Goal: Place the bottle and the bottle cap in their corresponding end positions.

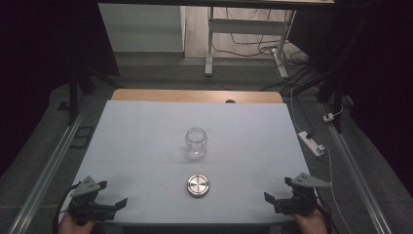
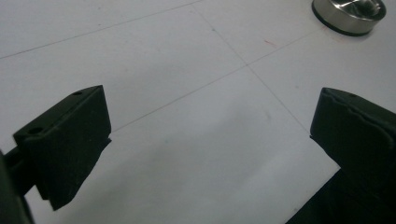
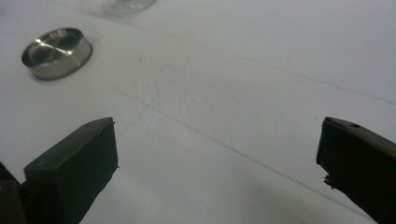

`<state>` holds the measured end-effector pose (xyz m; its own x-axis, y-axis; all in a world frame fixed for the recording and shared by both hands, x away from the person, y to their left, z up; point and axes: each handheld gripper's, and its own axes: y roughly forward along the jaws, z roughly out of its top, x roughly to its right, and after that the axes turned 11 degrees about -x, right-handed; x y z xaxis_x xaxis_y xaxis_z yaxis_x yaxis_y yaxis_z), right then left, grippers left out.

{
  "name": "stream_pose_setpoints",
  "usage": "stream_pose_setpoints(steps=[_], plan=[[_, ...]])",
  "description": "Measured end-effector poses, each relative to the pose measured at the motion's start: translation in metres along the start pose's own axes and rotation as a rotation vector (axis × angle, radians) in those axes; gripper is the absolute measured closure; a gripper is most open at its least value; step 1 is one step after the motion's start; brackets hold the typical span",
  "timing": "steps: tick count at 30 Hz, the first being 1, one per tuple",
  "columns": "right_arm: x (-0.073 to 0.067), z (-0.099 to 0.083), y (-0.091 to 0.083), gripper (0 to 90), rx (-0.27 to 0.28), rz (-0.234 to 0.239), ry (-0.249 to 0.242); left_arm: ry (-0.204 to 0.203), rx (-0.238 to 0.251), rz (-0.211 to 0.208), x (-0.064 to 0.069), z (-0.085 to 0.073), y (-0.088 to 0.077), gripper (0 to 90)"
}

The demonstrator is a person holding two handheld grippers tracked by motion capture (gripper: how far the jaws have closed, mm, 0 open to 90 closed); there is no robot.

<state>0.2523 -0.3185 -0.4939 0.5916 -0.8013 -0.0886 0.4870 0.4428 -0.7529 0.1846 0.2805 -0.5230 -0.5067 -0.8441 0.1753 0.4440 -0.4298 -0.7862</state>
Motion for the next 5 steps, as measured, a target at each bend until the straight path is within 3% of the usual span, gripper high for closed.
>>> stream_pose_setpoints(steps=[5], plan=[[-0.0010,0.0001,0.0009,0.0,-0.021,-0.001,-0.010,-0.004,-0.017,-0.009,-0.0011,0.0011,0.0014,0.0]])
